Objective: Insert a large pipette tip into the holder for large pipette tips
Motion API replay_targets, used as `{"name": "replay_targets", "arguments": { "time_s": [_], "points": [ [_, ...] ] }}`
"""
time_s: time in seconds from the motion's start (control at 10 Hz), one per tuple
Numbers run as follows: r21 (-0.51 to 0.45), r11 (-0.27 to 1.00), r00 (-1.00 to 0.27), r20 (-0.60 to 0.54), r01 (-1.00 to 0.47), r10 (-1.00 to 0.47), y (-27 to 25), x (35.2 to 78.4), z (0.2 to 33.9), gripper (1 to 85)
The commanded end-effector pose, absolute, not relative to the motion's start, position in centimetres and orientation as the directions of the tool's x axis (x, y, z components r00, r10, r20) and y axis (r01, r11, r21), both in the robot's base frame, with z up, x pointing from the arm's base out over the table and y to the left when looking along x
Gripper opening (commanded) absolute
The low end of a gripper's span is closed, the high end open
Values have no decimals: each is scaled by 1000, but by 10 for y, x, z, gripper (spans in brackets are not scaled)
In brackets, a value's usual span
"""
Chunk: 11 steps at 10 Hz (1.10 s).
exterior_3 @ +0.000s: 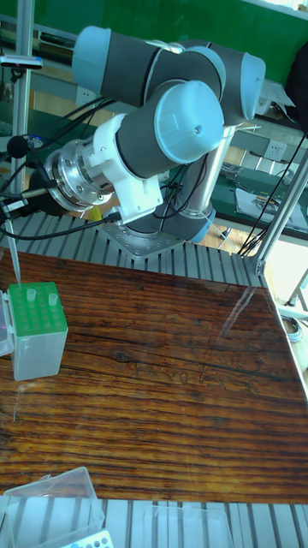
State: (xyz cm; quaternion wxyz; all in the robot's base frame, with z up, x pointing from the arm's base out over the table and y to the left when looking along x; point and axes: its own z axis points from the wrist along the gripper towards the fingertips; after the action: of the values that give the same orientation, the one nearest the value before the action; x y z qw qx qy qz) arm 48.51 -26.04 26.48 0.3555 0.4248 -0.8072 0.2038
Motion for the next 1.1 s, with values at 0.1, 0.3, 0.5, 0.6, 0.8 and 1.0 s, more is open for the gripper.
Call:
{"name": "replay_targets", "arguments": {
  "time_s": [0.1, 0.3, 0.5, 0.6, 0.8, 1.0],
  "points": [
    [-34, 563, -390, 757, -826, -525, -259, 485, 264, 10],
    [-41, 562, -387, 766, -826, -513, -262, 485, 267, 10],
    [-46, 560, -386, 771, -827, -506, -264, 486, 266, 10],
    [-48, 561, -387, 773, -826, -503, -263, 487, 265, 10],
    [-47, 562, -385, 776, -826, -500, -261, 488, 266, 10],
    [-40, 565, -384, 773, -824, -505, -258, 487, 265, 10]
  ]
}}
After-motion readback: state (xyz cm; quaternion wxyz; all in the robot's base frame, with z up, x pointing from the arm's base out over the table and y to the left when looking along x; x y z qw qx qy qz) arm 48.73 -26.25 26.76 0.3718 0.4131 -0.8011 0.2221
